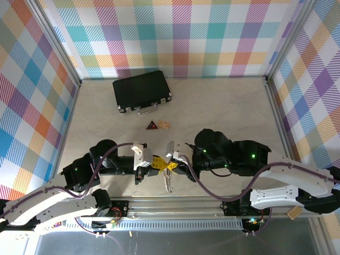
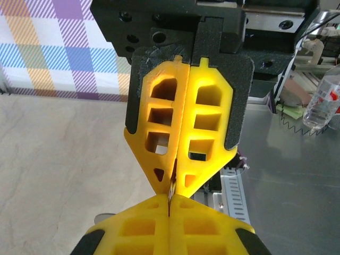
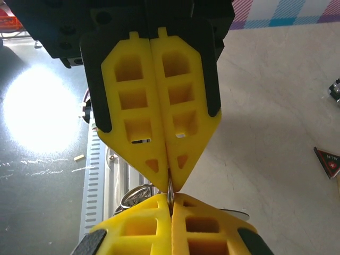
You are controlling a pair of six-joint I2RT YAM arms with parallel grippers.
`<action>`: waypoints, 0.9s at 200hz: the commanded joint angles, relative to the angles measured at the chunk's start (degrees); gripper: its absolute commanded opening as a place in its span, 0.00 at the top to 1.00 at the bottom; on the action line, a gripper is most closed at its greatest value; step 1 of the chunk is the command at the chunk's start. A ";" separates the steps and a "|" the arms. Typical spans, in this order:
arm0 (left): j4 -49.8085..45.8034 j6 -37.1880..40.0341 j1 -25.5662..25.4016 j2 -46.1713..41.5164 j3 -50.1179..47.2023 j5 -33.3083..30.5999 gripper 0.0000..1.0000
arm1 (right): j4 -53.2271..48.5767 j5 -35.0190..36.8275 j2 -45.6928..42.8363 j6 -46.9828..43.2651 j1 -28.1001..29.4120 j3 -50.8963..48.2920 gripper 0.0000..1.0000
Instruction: Put the keys on the keyring
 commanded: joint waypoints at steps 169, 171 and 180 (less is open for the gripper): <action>22.24 -8.91 -0.16 -3.96 -5.93 5.99 1.00 | 19.36 -3.69 -9.85 6.31 0.82 -10.37 0.70; 22.24 -8.97 -0.16 -3.97 -5.91 6.00 1.00 | 19.38 -3.69 -9.83 6.41 0.82 -10.37 0.71; 22.41 -9.12 -0.16 -3.98 -5.94 6.11 1.00 | 19.39 -3.60 -9.63 6.27 0.82 -10.37 0.74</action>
